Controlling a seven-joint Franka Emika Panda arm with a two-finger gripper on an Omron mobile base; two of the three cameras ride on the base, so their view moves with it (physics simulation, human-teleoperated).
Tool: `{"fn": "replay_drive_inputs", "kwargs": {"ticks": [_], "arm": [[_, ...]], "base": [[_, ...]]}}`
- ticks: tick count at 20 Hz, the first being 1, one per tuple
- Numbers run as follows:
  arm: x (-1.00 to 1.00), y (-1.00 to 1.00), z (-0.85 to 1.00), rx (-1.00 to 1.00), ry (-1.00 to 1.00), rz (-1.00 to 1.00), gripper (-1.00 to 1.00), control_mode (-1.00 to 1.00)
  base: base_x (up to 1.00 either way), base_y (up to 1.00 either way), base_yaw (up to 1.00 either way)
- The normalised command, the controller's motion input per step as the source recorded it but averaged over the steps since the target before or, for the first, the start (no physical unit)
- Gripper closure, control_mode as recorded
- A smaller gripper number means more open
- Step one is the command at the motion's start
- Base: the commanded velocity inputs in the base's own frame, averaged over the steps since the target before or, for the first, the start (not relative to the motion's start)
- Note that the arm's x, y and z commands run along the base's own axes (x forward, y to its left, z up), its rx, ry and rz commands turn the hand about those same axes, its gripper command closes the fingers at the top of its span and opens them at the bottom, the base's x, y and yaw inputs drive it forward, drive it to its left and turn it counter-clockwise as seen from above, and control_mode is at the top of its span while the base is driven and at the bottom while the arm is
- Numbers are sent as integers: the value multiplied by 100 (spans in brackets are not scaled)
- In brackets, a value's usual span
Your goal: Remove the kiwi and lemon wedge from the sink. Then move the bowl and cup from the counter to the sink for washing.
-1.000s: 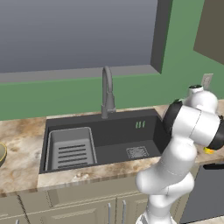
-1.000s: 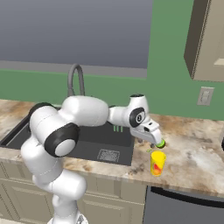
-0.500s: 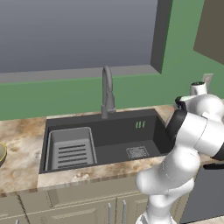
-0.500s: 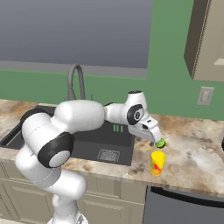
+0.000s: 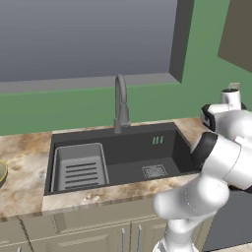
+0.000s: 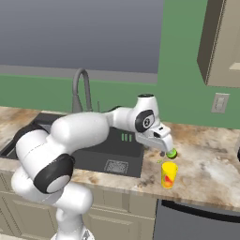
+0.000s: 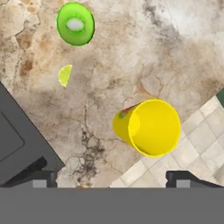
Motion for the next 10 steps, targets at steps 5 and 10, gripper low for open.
{"fn": "replay_drive_inputs", "kwargs": {"ticks": [5,10], "arm": [[-26,-1,13,12,0,9,-100,-100],[-16,-1,8,1,0,14,-100,-100]], "base": [[0,0,0],[0,0,0]]}}
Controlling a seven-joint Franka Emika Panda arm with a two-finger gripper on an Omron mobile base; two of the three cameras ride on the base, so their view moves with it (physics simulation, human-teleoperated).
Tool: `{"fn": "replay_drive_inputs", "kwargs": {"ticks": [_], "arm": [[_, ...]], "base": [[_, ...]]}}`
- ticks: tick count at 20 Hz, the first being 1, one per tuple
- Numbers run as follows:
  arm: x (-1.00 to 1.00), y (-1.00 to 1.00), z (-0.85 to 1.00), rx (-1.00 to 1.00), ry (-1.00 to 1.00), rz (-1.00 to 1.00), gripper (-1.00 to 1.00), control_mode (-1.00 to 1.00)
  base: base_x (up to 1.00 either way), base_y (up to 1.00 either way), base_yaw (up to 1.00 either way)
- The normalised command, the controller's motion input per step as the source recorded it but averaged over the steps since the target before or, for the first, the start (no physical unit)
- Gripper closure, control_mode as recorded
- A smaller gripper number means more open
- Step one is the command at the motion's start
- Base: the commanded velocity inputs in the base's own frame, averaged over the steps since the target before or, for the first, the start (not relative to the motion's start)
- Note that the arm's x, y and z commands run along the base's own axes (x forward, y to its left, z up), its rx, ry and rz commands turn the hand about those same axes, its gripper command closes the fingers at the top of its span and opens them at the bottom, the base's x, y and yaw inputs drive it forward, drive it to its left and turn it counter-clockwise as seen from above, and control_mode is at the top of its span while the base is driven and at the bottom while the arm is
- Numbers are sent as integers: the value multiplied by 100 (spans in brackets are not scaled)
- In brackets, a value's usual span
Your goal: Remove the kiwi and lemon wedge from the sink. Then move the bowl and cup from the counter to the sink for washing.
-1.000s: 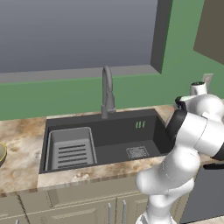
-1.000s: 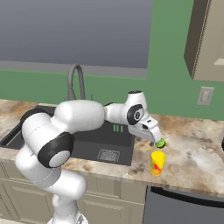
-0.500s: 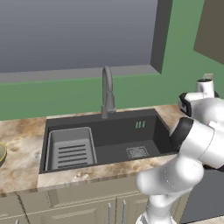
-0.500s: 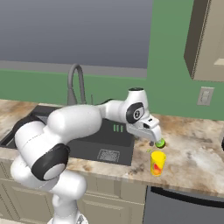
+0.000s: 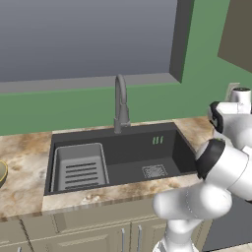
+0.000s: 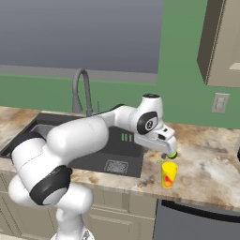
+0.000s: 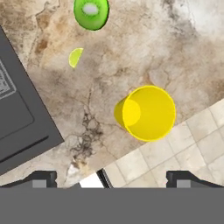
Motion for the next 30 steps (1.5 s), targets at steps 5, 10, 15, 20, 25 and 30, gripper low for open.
{"fn": "replay_drive_inputs", "kwargs": {"ticks": [5,10,15,20,25,30], "arm": [[-9,0,3,0,0,12,-100,-100],[-13,0,2,0,0,11,-100,-100],[-17,0,0,5,0,10,-100,-100],[-16,0,0,9,0,6,-100,-100],[-6,0,-1,10,0,4,-100,-100],[-1,2,-4,8,0,2,-100,-100]], "base": [[0,0,0],[0,0,0],[0,0,0],[0,0,0],[0,0,0],[0,0,0]]}}
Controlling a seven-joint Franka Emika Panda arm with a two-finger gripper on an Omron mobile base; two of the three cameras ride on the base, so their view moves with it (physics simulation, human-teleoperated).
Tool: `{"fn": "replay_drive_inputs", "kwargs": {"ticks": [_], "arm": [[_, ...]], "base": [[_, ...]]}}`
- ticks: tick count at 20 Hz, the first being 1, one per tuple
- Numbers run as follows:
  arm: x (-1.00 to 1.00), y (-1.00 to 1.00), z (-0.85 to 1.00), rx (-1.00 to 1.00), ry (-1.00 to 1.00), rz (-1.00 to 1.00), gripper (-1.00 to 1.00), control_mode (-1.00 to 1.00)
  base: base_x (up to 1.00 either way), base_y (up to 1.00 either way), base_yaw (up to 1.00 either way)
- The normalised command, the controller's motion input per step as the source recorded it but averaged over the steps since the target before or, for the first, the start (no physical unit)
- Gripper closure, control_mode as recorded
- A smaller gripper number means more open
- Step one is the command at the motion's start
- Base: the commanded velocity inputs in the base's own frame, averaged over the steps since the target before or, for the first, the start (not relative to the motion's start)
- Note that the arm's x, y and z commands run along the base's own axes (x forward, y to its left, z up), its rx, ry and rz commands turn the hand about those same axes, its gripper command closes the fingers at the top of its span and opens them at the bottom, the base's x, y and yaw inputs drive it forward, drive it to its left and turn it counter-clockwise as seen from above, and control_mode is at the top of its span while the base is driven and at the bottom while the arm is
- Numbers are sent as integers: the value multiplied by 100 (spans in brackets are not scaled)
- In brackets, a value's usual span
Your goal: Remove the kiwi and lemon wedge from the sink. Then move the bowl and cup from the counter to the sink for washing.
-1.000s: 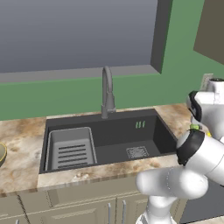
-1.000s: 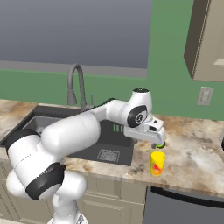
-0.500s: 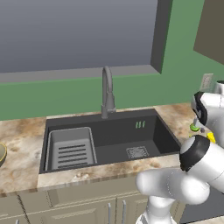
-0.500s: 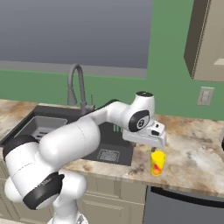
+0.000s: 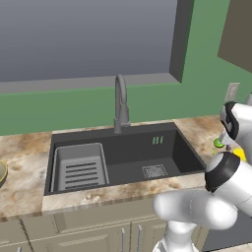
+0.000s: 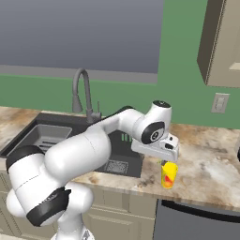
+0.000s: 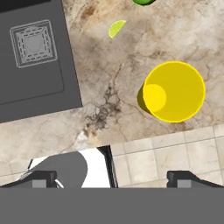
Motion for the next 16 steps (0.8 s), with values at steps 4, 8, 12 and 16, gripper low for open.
{"fn": "replay_drive_inputs", "kwargs": {"ticks": [4,8,12,16], "arm": [[0,2,-5,6,0,2,-100,-100],[-1,0,-6,4,0,1,-100,-100],[0,0,-11,1,-3,1,-100,-100],[0,0,-13,0,-6,0,-100,-100]], "base": [[0,0,0],[0,0,0],[0,0,0],[0,0,0]]}}
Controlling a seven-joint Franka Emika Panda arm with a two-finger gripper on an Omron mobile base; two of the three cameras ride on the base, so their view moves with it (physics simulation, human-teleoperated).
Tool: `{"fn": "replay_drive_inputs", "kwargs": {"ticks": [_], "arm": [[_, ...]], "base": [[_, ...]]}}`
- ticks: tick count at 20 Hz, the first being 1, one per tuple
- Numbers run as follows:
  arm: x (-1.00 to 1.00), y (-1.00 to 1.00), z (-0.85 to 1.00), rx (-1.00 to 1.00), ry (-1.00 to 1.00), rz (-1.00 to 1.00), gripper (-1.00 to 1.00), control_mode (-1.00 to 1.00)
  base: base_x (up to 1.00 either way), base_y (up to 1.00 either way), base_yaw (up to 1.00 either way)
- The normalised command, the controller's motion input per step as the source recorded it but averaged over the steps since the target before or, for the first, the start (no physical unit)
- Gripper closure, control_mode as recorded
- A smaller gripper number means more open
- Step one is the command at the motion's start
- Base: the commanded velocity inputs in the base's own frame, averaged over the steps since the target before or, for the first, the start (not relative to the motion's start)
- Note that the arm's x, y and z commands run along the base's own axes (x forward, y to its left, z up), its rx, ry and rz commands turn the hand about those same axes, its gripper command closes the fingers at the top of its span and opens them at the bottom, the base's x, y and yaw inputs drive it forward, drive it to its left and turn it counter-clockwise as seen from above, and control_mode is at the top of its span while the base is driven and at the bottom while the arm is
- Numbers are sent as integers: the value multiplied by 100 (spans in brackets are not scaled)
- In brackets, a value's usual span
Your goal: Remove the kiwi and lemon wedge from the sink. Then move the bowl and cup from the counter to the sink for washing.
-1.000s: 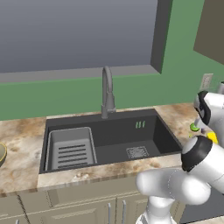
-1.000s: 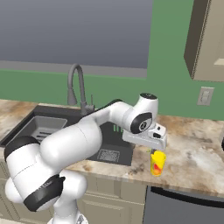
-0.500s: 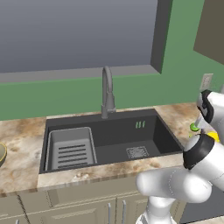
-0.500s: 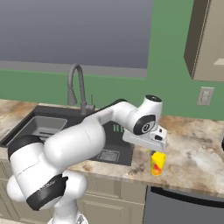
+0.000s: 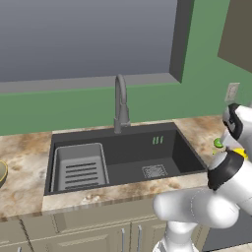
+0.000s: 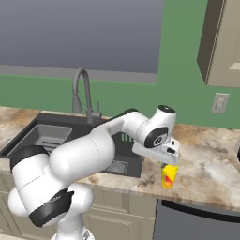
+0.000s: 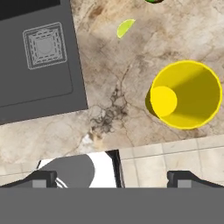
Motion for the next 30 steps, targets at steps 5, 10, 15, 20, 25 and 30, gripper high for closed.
{"fn": "replay_drive_inputs", "kwargs": {"ticks": [5,10,15,20,25,30], "arm": [[0,1,-15,0,-7,0,-100,-100],[1,0,-13,0,-7,0,-100,-100],[3,3,-12,0,-1,0,-100,-100],[5,2,-9,0,0,0,-100,-100],[6,0,-7,0,0,0,-100,-100],[1,-3,-1,0,0,0,-100,-100]], "base": [[0,0,0],[0,0,0],[0,0,0],[0,0,0],[0,0,0],[0,0,0]]}}
